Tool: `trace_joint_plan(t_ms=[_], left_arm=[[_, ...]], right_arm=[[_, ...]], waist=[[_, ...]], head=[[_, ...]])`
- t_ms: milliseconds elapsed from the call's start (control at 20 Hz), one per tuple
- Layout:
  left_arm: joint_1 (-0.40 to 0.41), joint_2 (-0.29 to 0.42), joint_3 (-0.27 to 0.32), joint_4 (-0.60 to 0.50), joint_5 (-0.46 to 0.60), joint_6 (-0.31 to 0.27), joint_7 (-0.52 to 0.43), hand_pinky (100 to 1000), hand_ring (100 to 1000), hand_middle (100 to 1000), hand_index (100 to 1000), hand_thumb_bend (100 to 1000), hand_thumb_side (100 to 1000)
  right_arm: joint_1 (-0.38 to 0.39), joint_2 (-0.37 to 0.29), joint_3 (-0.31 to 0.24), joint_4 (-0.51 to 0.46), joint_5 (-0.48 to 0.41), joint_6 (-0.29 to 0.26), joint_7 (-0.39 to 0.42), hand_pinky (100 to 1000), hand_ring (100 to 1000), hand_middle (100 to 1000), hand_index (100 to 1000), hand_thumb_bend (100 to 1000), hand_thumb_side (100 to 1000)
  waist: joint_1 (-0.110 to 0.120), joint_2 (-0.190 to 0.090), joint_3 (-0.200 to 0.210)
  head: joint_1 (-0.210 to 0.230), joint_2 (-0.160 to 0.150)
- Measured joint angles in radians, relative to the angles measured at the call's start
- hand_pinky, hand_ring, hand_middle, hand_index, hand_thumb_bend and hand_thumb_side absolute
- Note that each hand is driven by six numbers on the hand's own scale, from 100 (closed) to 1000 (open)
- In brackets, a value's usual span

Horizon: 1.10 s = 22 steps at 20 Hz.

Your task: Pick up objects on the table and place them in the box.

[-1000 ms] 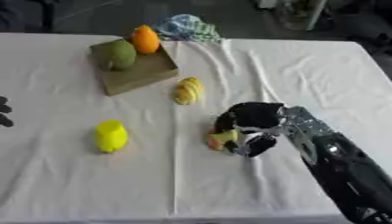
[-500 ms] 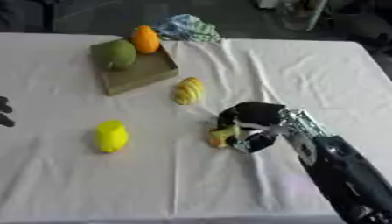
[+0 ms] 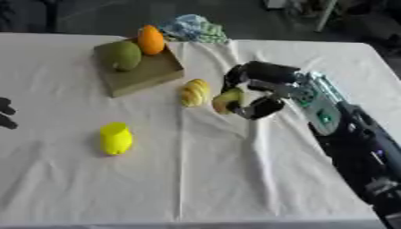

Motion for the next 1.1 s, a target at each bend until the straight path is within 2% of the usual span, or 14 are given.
trace_joint_plan(t_ms=[100, 200, 300, 400, 700, 750, 900, 1100], left_arm=[[-0.002, 0.000, -0.004, 0.000, 0.001, 0.000, -0.002, 633, 522, 569, 713, 100, 948], [-0.006, 0.000, -0.009, 0.000, 0.003, 0.000, -0.007, 633, 522, 570, 713, 100, 947], [-0.014, 0.000, -0.015, 0.000, 0.004, 0.000, -0.013, 633, 522, 569, 713, 100, 947], [-0.024, 0.000, -0.022, 0.000, 0.006, 0.000, -0.020, 633, 522, 569, 713, 100, 948], [-0.069, 0.000, -0.051, -0.001, 0.018, 0.001, -0.049, 632, 522, 569, 713, 100, 945], [-0.076, 0.000, -0.056, -0.001, 0.022, 0.001, -0.054, 633, 522, 569, 713, 100, 942], [-0.098, 0.000, -0.069, -0.001, 0.028, 0.002, -0.068, 633, 522, 569, 713, 100, 942], [-0.110, -0.003, -0.077, -0.002, 0.034, 0.004, -0.080, 632, 522, 568, 712, 100, 946]], right_arm=[[-0.053, 0.026, -0.027, 0.051, -0.025, 0.039, 0.038, 663, 582, 506, 449, 100, 163], [-0.101, 0.067, -0.066, 0.113, -0.014, 0.070, 0.056, 676, 596, 527, 471, 100, 159], [-0.142, 0.114, -0.113, 0.179, 0.045, 0.097, 0.049, 695, 617, 554, 494, 100, 153], [-0.177, 0.159, -0.161, 0.236, 0.148, 0.126, 0.019, 708, 637, 580, 527, 100, 151], [-0.240, 0.268, -0.287, 0.348, 0.469, 0.207, -0.163, 711, 661, 630, 612, 100, 139], [-0.247, 0.283, -0.303, 0.361, 0.511, 0.221, -0.198, 706, 663, 645, 658, 100, 138], [-0.252, 0.317, -0.351, 0.397, 0.613, 0.273, -0.300, 695, 660, 656, 718, 100, 141], [-0.250, 0.363, -0.395, 0.442, 0.702, 0.362, -0.421, 707, 693, 716, 851, 100, 154]], waist=[[0.000, 0.000, 0.012], [0.000, 0.000, 0.028], [0.000, 0.000, 0.049], [0.000, 0.000, 0.074], [-0.009, 0.001, 0.157], [-0.010, 0.001, 0.168], [-0.010, 0.005, 0.197], [-0.010, 0.009, 0.217]], head=[[-0.013, 0.000], [-0.027, 0.000], [-0.045, 0.000], [-0.064, 0.000], [-0.142, 0.000], [-0.154, 0.000], [-0.192, 0.000], [-0.233, 0.000]])
